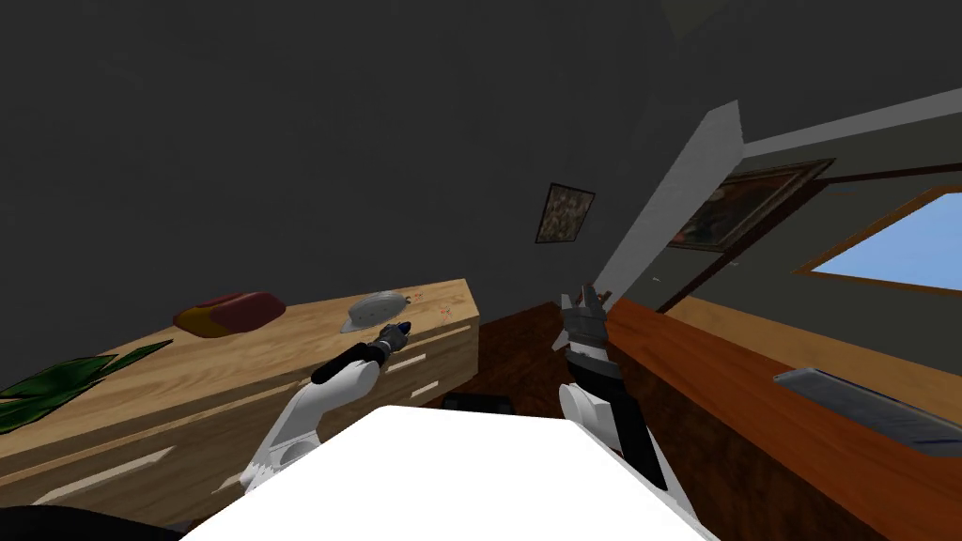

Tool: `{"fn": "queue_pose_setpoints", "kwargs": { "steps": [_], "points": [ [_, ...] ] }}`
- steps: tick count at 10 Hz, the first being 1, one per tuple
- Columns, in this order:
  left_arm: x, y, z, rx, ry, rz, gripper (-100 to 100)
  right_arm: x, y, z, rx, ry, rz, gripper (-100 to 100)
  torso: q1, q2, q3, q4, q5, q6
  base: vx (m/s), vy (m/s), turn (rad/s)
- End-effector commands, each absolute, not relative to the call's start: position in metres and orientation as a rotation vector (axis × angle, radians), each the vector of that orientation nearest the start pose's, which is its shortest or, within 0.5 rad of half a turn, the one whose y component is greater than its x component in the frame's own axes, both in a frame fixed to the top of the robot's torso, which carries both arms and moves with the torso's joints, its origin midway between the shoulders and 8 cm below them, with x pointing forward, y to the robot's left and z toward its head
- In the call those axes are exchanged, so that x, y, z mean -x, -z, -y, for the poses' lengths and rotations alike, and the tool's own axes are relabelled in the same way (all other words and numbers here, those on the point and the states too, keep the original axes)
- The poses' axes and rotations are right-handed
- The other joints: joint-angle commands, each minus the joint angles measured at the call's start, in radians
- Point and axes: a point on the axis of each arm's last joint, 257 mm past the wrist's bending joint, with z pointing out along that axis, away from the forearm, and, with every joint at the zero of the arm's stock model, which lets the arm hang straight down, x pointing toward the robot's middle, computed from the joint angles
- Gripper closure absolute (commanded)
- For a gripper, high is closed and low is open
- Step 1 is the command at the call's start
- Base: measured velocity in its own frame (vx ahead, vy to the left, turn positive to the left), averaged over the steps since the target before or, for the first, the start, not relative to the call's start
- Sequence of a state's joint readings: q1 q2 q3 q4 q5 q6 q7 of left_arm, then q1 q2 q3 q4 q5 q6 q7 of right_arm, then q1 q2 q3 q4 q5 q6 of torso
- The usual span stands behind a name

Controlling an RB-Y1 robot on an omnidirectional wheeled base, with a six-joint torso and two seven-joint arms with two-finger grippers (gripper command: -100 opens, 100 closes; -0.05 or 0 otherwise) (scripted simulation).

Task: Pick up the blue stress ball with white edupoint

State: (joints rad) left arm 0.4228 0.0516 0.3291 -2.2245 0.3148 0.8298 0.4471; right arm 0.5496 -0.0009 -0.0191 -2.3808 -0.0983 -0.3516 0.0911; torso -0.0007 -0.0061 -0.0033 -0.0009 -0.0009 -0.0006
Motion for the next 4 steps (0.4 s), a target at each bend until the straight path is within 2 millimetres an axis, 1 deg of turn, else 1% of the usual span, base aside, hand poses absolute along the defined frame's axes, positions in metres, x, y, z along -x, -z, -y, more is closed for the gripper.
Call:
{"fn": "queue_pose_setpoints", "kwargs": {
  "steps": [1, 2, 3, 4],
  "points": [
    [-0.359, 0.2675, -0.3846, 2.154, 1.076, -0.856, 100, -0.3415, -0.0253, 0.2999, -0.75, -1.229, -0.646, 0, 0.0, 0.0, 0.0, 0.0, 0.0, 0.0, 0.08, -0.013, 0.191],
    [-0.3557, 0.2666, -0.3768, 2.153, 1.086, -0.877, 100, -0.3415, -0.0253, 0.2999, -0.75, -1.229, -0.646, 0, 0.0, 0.0, 0.0, 0.0, 0.0, 0.0, 0.086, -0.018, 0.187],
    [-0.3564, 0.2688, -0.383, 2.155, 1.078, -0.863, 100, -0.3415, -0.0253, 0.2999, -0.75, -1.229, -0.646, 0, 0.0, 0.0, 0.0, 0.0, 0.0, 0.0, 0.038, -0.014, 0.037],
    [-0.3561, 0.2688, -0.3821, 2.154, 1.079, -0.866, 0, -0.3415, -0.0253, 0.2999, -0.75, -1.229, -0.646, 0, 0.0, 0.002, 0.001, 0.001, 0.0, 0.001, 0.006, -0.003, -0.006]
  ]
}}
